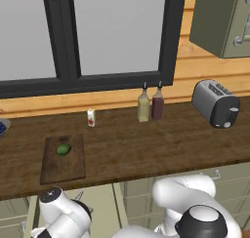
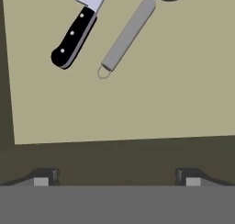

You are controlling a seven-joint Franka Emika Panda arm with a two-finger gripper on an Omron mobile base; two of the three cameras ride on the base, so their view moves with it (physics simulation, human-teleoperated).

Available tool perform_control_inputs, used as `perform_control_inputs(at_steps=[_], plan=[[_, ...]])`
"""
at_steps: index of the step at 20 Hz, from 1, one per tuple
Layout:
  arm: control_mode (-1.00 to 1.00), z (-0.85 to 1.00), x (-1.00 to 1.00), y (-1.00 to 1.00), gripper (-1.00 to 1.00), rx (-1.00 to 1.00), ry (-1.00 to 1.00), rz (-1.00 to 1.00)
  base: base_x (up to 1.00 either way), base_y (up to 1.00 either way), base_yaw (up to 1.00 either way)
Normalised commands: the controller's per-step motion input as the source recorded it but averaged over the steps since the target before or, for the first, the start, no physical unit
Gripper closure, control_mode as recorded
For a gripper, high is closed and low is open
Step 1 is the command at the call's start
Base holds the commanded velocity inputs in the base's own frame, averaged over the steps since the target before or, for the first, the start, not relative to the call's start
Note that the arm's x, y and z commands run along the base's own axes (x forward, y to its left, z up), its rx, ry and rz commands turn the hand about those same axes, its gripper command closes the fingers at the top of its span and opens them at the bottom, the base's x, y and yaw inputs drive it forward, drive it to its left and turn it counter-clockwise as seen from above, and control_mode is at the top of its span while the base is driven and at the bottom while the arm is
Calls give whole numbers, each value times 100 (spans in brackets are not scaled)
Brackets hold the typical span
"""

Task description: Place the appropriate cutting tool for cutting the avocado skin on the cutting board.

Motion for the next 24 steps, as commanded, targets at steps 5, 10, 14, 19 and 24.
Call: perform_control_inputs(at_steps=[5,10,14,19,24], plan=[[-100,4,21,-3,-100,0,-1,0,0,0,0],[-100,7,75,-1,-100,-1,-6,0,0,0,0],[-100,10,57,3,-100,0,-4,0,0,0,0],[-100,0,13,14,-100,0,0,0,0,0,0],[-100,-6,0,5,-100,0,0,0,0,0,0]])
